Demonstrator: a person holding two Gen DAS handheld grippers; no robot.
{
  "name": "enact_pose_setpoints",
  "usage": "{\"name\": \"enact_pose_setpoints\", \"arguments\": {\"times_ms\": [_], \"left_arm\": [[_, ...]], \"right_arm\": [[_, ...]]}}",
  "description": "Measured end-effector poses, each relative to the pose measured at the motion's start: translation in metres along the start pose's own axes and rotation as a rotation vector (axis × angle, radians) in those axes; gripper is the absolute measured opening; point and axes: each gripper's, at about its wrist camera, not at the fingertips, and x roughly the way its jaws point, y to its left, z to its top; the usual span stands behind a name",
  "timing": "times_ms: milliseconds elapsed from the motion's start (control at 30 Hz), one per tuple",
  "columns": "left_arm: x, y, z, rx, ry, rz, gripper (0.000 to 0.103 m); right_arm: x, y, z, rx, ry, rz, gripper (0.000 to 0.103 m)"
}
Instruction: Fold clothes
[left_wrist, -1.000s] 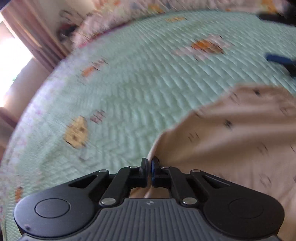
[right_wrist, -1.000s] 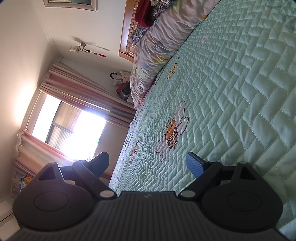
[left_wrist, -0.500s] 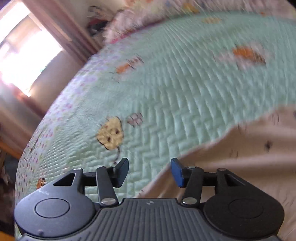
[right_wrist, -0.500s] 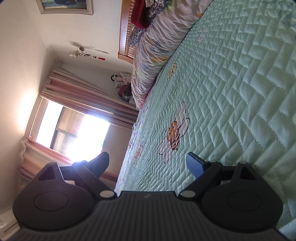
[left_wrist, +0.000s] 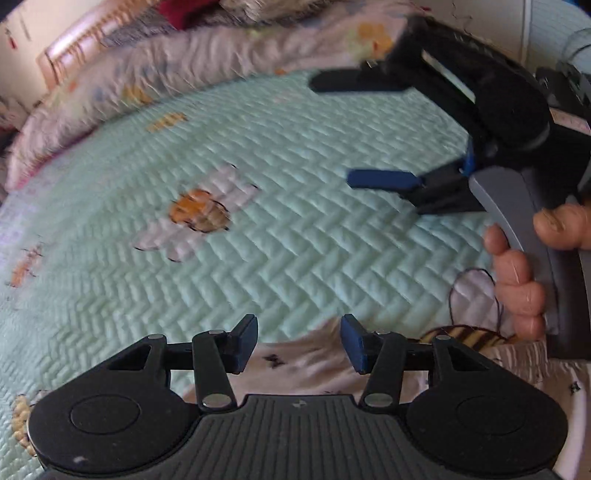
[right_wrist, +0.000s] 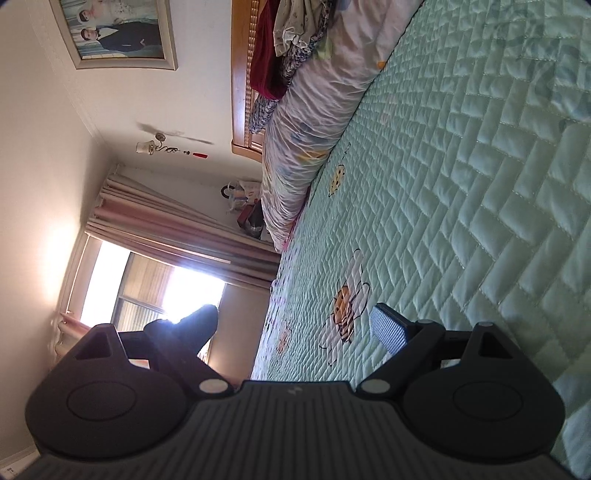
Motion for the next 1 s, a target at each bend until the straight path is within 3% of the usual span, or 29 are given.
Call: {"name": "enact_pose_setpoints", "arguments": {"times_ms": [100,333,400,533,767,833,900,1000], "left_arm": [[0.009,-0.006,0.003,0.011,0.027,-0.068,0.053],[0.021,0.001,0.002,-0.028,0.072,-0.144,0.053],[0.020,-0.003,0.006,0.001,0.084,-0.157,0.034],[0.017,-0.022,0.011,0.114,0.085,-0.138,0.015],[0.020,-0.025,0.021,0.118,-0.008,-0.072,0.012],[0.024,-0.021,0.023,0.102,-0.016,-0.063,0.020],[0.024,-0.015,0.024,0.078,-0.034,-0.018,0.049],[0.003,0.007,0.023,-0.039,-0.110,0.061,0.063]], "right_arm": [[0.002,-0.001,0.001,0.005,0.005,-0.002,0.091],[0.005,-0.001,0.000,0.000,0.019,-0.004,0.091],[0.005,-0.001,0.000,-0.003,0.021,-0.005,0.091],[0.005,0.000,-0.001,-0.007,0.021,-0.008,0.091],[0.006,0.001,-0.002,-0.015,0.022,-0.009,0.091],[0.007,0.002,-0.003,-0.018,0.025,-0.009,0.091],[0.008,0.003,-0.003,-0.021,0.033,-0.008,0.091],[0.008,0.004,-0.004,-0.020,0.039,-0.002,0.091]]}}
